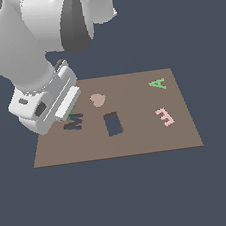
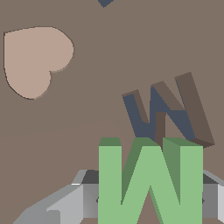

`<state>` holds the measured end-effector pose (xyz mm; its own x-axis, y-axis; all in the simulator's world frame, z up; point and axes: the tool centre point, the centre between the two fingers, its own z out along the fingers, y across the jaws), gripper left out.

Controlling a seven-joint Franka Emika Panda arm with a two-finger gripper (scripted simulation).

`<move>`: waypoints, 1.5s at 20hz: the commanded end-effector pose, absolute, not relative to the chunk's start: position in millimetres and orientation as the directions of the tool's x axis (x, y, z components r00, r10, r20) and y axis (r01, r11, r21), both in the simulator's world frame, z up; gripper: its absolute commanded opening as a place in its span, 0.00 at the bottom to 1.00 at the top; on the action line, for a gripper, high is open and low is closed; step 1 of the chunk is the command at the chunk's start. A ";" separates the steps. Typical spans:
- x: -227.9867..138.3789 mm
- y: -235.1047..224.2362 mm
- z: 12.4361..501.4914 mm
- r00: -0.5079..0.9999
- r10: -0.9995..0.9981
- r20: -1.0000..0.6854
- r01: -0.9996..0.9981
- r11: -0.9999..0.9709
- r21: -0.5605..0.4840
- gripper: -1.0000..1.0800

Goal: Insert a designated object into the corresponding slot on a board.

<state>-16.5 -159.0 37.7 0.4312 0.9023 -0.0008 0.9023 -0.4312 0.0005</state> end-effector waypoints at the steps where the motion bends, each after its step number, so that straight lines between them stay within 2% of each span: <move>1: -5.6 -154.0 38.7 0.355 0.935 -0.001 0.935 -0.355 0.001 0.00; 12: 19.5 -135.5 40.6 0.146 0.989 -0.001 0.989 -0.146 0.001 0.00; 25: 21.5 -132.7 30.6 0.122 0.992 -0.001 0.992 -0.122 0.000 0.00; 26: 21.5 -132.7 30.6 0.122 0.992 -0.001 0.992 -0.122 0.000 0.96; 30: 21.5 -132.7 30.6 0.122 0.992 -0.001 0.992 -0.122 0.000 0.96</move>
